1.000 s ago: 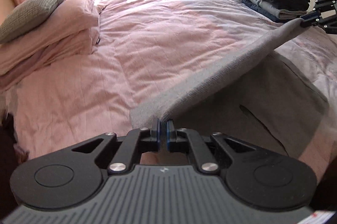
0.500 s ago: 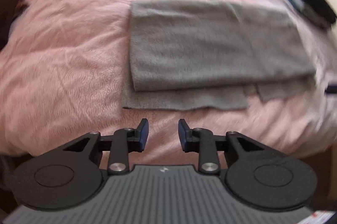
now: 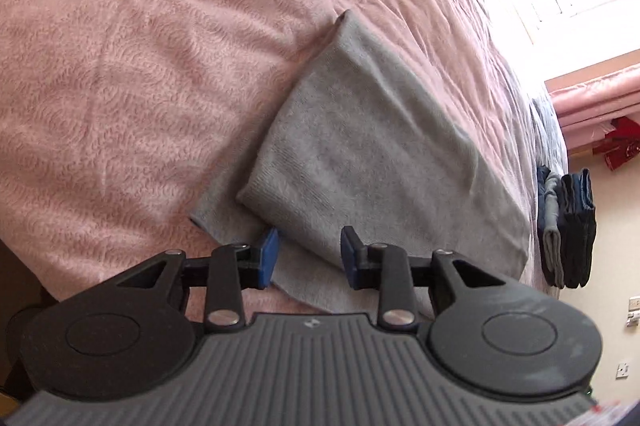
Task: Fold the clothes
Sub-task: 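Fold the held side edge over lengthwise and open both grippers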
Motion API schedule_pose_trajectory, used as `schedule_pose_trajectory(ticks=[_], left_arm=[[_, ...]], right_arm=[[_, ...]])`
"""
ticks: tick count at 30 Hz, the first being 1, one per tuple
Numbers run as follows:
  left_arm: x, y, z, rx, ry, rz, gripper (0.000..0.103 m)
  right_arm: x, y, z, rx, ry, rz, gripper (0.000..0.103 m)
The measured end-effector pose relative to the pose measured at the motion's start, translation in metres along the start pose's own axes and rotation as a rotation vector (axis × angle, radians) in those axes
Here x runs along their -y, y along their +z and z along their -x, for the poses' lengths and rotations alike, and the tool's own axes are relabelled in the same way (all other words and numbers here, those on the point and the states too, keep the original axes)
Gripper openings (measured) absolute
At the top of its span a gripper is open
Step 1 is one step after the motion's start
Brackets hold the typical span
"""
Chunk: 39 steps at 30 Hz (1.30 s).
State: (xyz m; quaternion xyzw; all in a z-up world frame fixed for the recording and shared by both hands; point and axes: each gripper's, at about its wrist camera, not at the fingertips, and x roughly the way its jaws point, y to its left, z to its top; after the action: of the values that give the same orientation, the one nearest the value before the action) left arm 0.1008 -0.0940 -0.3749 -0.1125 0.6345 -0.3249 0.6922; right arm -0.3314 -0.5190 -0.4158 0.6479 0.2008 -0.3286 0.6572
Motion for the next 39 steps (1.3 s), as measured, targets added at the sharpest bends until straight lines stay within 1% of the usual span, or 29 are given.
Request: schedule_pose_trajectory(ticks=[1,2,4,5,7,9,10,12,14,15,18,21,22,23,24,25,27,28,29,30,32,34,35,36,39], left_arm=[[-0.002,0.002,-0.003,-0.009,-0.003,0.012,0.028],[-0.004,0.003,-0.006,-0.017,-0.002,0.015,0.026],[-0.005,0.006,-0.011,-0.024,0.021,-0.017,0.003],[-0.005,0.007,-0.009,-0.024,0.013,-0.033,0.002],[-0.001,0.004,0.003,0.009,-0.028,-0.075,0.002],[0.004,-0.001,0.016,0.036,-0.05,-0.131,0.002],[0.003,-0.003,0.02,0.038,-0.053,-0.139,0.002],[-0.003,-0.007,0.019,0.019,-0.046,-0.147,0.002],[-0.006,-0.013,0.009,-0.008,-0.007,-0.158,0.002],[-0.007,-0.017,0.003,-0.013,0.016,-0.173,0.002],[-0.011,-0.022,-0.002,-0.009,0.034,-0.177,0.003],[-0.011,-0.024,-0.011,-0.024,0.076,-0.23,0.006],[-0.007,-0.025,-0.012,-0.04,0.098,-0.258,0.006],[-0.003,-0.025,-0.01,-0.053,0.118,-0.29,0.005],[0.003,-0.025,-0.006,-0.065,0.15,-0.334,0.004],[0.008,-0.025,-0.001,-0.076,0.188,-0.378,0.004],[0.018,-0.024,0.019,-0.056,0.22,-0.447,0.004],[0.024,-0.021,0.029,-0.031,0.231,-0.467,0.004],[0.031,-0.017,0.036,-0.008,0.235,-0.482,0.004],[0.042,-0.009,0.039,0.025,0.232,-0.51,0.004],[0.065,0.004,0.031,0.08,0.206,-0.569,0.005],[0.096,0.015,0.005,0.112,0.154,-0.628,0.005],[0.113,0.018,-0.011,0.119,0.125,-0.653,0.005],[0.13,0.019,-0.028,0.125,0.09,-0.68,0.005],[0.177,0.01,-0.08,0.139,0.057,-0.805,0.007]], right_arm=[[0.001,0.001,-0.003,0.009,-0.024,0.003,0.019],[-0.001,0.002,-0.004,0.015,-0.046,0.014,0.007],[-0.006,-0.002,0.002,0.035,-0.043,0.057,0.005],[-0.014,-0.005,0.007,0.048,-0.039,0.099,0.005],[-0.025,-0.011,0.021,0.072,-0.024,0.155,0.004],[-0.027,-0.014,0.026,0.072,-0.027,0.158,0.004],[-0.024,-0.015,0.027,0.067,-0.04,0.162,0.004],[-0.016,-0.017,0.022,0.053,-0.093,0.163,0.004],[-0.006,-0.02,0.014,0.038,-0.144,0.158,0.004],[-0.002,-0.022,0.011,0.037,-0.159,0.16,0.004],[0.0,-0.026,0.008,0.034,-0.198,0.191,0.004],[-0.011,-0.028,0.003,-0.008,-0.266,0.294,0.005],[-0.018,-0.027,0.005,-0.032,-0.301,0.319,0.01],[-0.026,-0.026,0.01,-0.039,-0.348,0.343,0.027],[-0.035,-0.027,0.016,-0.019,-0.399,0.375,0.034],[-0.046,-0.028,0.026,0.024,-0.438,0.426,0.037],[-0.067,-0.033,0.041,0.111,-0.466,0.542,0.037],[-0.081,-0.037,0.043,0.146,-0.461,0.624,0.037],[-0.098,-0.041,0.038,0.171,-0.436,0.713,0.037],[-0.113,-0.045,0.03,0.183,-0.404,0.791,0.037],[-0.139,-0.059,0.004,0.182,-0.322,0.937,0.037],[-0.159,-0.075,-0.031,0.15,-0.231,1.062,0.037],[-0.167,-0.083,-0.05,0.143,-0.201,1.123,0.037],[-0.173,-0.092,-0.069,0.129,-0.184,1.177,0.037],[-0.181,-0.111,-0.127,0.097,-0.177,1.321,0.037]])
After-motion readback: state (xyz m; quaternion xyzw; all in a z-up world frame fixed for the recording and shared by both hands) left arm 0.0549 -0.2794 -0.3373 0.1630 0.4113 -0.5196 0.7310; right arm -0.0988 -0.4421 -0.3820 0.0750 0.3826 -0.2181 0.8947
